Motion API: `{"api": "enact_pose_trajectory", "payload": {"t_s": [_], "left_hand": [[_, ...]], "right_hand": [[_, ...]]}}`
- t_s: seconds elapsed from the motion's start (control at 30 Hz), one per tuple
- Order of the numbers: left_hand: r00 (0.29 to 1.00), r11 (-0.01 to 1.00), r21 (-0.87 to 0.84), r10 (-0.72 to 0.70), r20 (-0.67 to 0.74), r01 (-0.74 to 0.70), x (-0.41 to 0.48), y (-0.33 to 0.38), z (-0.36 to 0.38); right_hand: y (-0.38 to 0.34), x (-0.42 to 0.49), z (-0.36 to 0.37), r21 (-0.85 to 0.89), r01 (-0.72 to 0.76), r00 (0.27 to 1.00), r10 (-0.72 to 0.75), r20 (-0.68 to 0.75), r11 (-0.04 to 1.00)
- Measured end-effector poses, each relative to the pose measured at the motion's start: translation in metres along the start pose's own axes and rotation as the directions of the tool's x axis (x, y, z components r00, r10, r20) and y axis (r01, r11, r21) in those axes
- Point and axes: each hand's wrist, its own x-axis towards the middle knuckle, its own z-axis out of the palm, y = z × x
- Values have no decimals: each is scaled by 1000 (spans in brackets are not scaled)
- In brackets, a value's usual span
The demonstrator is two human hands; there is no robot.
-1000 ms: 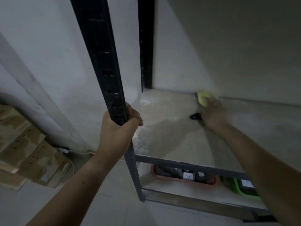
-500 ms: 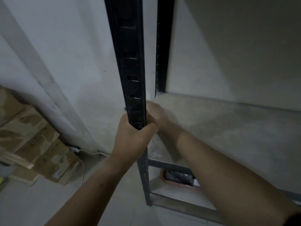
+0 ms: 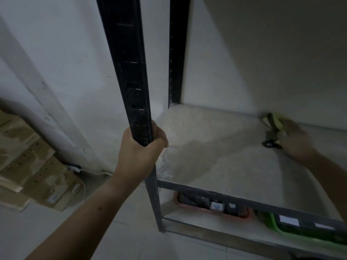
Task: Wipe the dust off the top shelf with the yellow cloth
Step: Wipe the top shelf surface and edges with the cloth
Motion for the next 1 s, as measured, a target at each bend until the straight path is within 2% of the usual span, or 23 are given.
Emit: {"api": "enact_pose_trajectory", "payload": {"t_s": [0.03, 0.07, 0.1, 0.17, 0.2, 0.27, 0.3, 0.33, 0.37, 0.4, 0.43, 0.5, 0.53, 0.6, 0.63, 0.67, 0.7, 0.77, 0.8, 0.9, 0.93, 0.97, 1.0], "left_hand": [[1000, 1000, 5, 7, -9, -7, 0, -1, 1], [1000, 1000, 12, 8, -19, -8, 0, -3, 2], [1000, 1000, 20, 3, -25, -2, 0, -4, 2], [1000, 1000, 15, -3, -29, 4, 0, -6, 2], [1000, 1000, 10, -3, -31, 3, 0, -6, 1], [999, 1000, 1, 10, -36, -10, -1, -4, 1], [999, 1000, -1, 16, -39, -17, -1, -4, 2], [999, 1000, -7, 24, -45, -24, -1, -3, 2], [998, 1000, -12, 27, -59, -28, -2, -2, 3], [997, 1000, -7, 25, -74, -26, -3, -2, 3], [996, 1000, 7, 23, -88, -22, -3, -2, 3], [994, 999, 46, 21, -110, -16, -4, -3, 4], [992, 999, 51, 13, -122, -7, -4, -3, 4], [991, 999, 47, 0, -134, 6, -4, -4, 4], [991, 999, 42, -3, -131, 9, -4, -4, 4], [992, 999, 33, -5, -127, 9, -4, -4, 4], [992, 1000, 21, -2, -122, 5, -5, -4, 4], [995, 1000, 0, 17, -101, -18, -4, -5, 4], [996, 1000, -1, 30, -86, -30, -4, -5, 4], [997, 1000, 12, 30, -68, -29, -3, -7, 3], [997, 1000, 13, 24, -72, -23, -3, -8, 3], [997, 1000, 16, 22, -75, -21, -3, -8, 3], [997, 1000, 21, 23, -77, -21, -3, -8, 4]], "right_hand": [[-7, -2, -1, 199, -125, 992, 116, 55, 972], [-15, -3, 1, 170, -96, 993, 83, 78, 981], [-19, -5, -1, 79, -22, 1000, 23, -1, 997], [-51, -9, -15, 151, 14, 1000, -17, 19, 988], [-72, -8, -22, 238, 47, 992, -74, 103, 970], [-116, -13, -32, 326, 212, 973, -230, 18, 921], [-137, -13, -44, 306, 218, 971, -237, 27, 927], [-155, -16, -57, 301, 189, 965, -234, 118, 934], [-171, -23, -65, 459, 185, 943, -288, 165, 869], [-189, -30, -64, 558, 119, 911, -314, 268, 821], [-212, -36, -70, 631, 103, 890, -355, 287, 769], [-250, -45, -90, 704, 257, 833, -521, 185, 661], [-264, -48, -100, 768, 265, 794, -584, 169, 583], [-280, -48, -116, 838, 265, 815, -575, 70, 477], [-281, -44, -118, 880, 178, 796, -590, 135, 441], [-280, -40, -116, 941, 8, 802, -565, 196, 338], [-275, -35, -117, 957, -57, 824, -527, 206, 284], [-254, -24, -120, 979, -63, 887, -439, 144, 192], [-245, -17, -115, 974, -72, 936, -323, 141, 217], [-211, 14, -104, 946, -118, 986, -79, 149, 303], [-199, 24, -98, 906, -113, 991, -13, 130, 407], [-191, 33, -92, 888, -128, 992, 47, 119, 443], [-185, 39, -87, 857, -105, 994, 45, 95, 504]]}}
